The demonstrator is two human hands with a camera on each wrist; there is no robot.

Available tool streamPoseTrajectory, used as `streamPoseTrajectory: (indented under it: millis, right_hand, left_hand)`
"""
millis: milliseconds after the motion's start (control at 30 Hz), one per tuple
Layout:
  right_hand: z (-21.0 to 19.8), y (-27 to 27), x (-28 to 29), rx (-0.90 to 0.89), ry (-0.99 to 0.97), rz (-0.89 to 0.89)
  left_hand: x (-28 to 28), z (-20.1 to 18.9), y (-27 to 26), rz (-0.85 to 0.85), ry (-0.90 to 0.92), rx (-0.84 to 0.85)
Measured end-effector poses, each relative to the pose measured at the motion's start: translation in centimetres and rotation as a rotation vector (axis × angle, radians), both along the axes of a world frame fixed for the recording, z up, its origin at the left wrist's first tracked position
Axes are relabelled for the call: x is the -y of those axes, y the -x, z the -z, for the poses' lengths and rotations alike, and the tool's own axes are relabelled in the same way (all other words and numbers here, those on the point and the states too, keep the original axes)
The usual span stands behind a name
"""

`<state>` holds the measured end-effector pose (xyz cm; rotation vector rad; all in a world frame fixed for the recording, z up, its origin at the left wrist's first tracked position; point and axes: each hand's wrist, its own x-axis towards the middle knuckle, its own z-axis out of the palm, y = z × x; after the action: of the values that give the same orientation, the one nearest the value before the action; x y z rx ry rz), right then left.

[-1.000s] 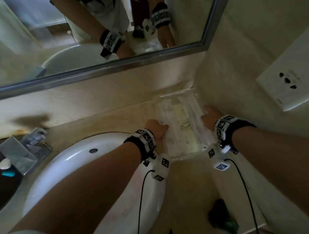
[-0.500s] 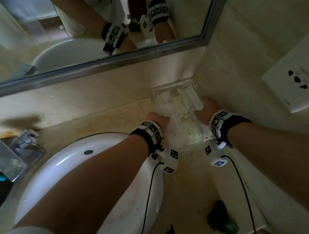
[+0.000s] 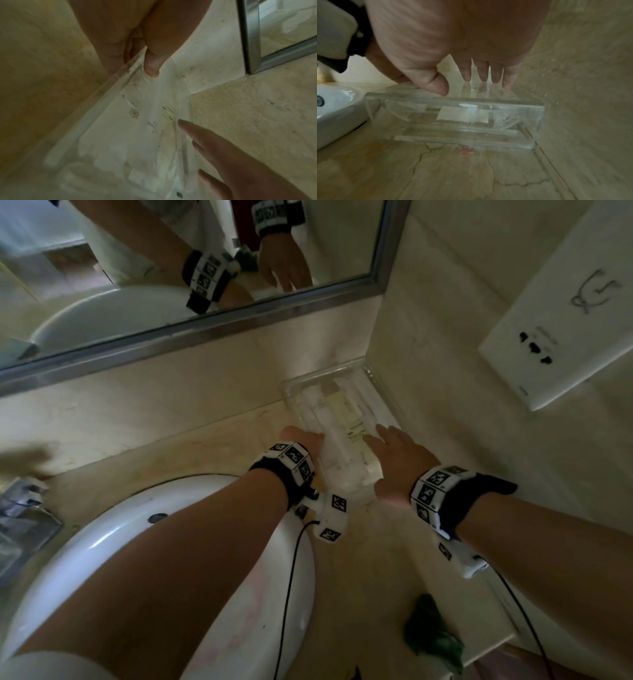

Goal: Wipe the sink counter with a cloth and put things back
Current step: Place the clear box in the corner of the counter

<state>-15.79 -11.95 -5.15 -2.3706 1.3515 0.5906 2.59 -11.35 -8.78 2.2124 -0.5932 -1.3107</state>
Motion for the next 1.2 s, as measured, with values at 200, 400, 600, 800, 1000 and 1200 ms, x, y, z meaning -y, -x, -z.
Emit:
streamPoseTrajectory:
  millis: [200,400,600,800,1000,1200]
  right_hand:
    - [0.0,0.3,-0.6,0.019,-0.004,0.045]
    - [-1.1,2.2,-3.0,0.082,0.018,0.079]
    - [-1.6,6.6,-8.3,0.065,0.008,0.07]
    - [0.3,10.8,-14.6,-0.15,-0.185,0.0]
    - [2.7,11.7,-18.1,-0.113,-0.174,0.093]
    - [2.0,9.5,-19.2,0.046,-0.198,0.117]
  left_hand:
    - [-0.8,-1.1,0.8,0.067,0.017,0.085]
    - [-3.8,-1.7,3.2,0.218,0.001,0.282]
    - [-10.3,-2.2,8.4,0.54,0.102,0.646]
    - [-16.0,-2.0,13.2,0.972,0.362,0.787]
    - [-19.7,-1.0,14.2,1.072,0.293,0.615]
    - [-23.6,-1.6,12.3,1.018,0.141,0.421]
